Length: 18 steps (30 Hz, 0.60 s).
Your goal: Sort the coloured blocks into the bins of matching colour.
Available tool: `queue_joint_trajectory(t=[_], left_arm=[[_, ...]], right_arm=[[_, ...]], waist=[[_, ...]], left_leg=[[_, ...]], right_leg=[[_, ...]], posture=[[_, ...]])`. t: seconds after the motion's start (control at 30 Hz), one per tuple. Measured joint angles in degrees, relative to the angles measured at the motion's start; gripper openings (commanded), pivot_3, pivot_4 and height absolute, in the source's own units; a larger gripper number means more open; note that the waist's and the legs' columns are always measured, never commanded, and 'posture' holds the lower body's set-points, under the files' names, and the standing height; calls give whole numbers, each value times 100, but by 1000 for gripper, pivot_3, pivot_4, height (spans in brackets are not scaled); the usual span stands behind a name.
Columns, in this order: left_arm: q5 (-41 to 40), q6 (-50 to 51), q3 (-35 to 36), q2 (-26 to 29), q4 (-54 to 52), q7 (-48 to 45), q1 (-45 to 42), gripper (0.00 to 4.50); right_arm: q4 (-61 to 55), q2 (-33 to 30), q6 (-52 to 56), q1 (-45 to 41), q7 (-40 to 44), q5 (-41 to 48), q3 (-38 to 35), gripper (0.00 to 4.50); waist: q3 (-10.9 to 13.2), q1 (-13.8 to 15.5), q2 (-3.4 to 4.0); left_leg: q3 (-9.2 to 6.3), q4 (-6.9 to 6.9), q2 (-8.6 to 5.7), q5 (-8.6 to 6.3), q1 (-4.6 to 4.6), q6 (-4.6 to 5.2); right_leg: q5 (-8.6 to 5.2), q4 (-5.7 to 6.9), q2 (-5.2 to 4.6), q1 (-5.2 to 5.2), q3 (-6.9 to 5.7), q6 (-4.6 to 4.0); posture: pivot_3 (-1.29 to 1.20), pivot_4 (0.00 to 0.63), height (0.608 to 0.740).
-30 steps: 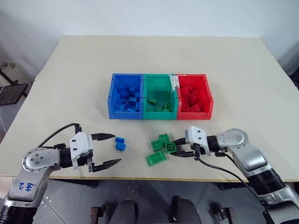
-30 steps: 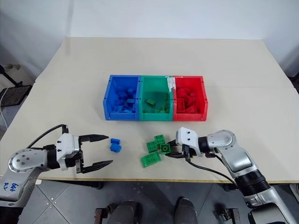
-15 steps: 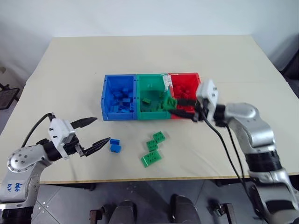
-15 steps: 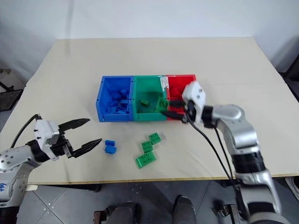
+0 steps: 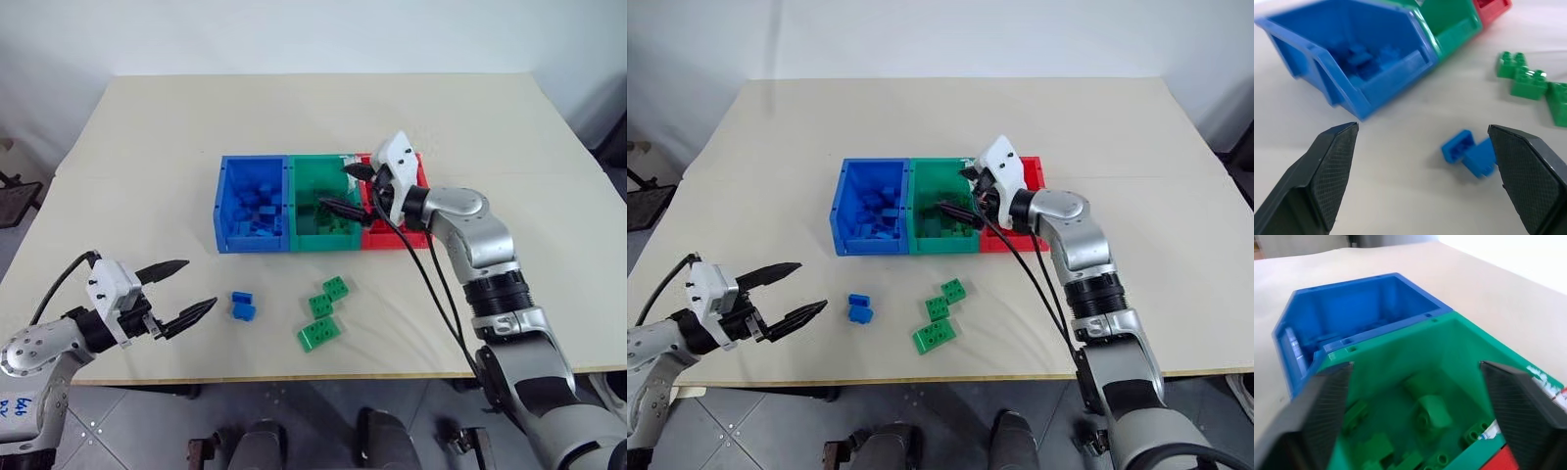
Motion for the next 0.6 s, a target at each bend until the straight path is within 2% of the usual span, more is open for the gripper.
queue_joint_trajectory(t=[0.17, 0.27, 0.43, 0.5, 0.6], left_arm=[[136, -131, -292, 63, 47, -222, -256, 4500], [356, -483, -583, 62, 168, -382, -615, 4500], [702, -930, -1469, 58, 184, -916, -850, 4500], [730, -978, -1596, 26, 291, -955, -1027, 4500], [772, -1126, -1601, 28, 422, -962, -1154, 4500]], right_arm=[[-1011, -679, -268, 1082, 914, 416, -177, 4432], [-1647, -1525, -635, 2053, 1617, 478, -259, 4432], [-1700, -2427, -1402, 3473, 2206, 452, -727, 4432], [-1431, -2628, -1845, 3731, 2320, 276, -824, 4432], [-1298, -2461, -1931, 3618, 2254, 248, -803, 4432]], waist=[[0, 15, 0], [0, 82, -2], [1, 140, -2], [1, 133, -3], [1, 68, -3]], left_leg=[[4, 3, 1, -2, -1, 3], [9, 5, 0, -4, -1, 3], [32, 6, 3, -6, 5, 6], [40, 11, 5, -5, 7, 6], [57, 10, 11, -5, 21, 6]], right_leg=[[0, -4, 1, 2, 0, 0], [0, -10, 1, 4, 1, 0], [0, -16, 1, 4, 10, 0], [0, -15, 2, 4, 14, 0], [1, -11, 4, 4, 27, -1]], posture=[[0, 150, 740], [0, 150, 740], [0, 150, 740], [0, 150, 740], [0, 150, 740]])
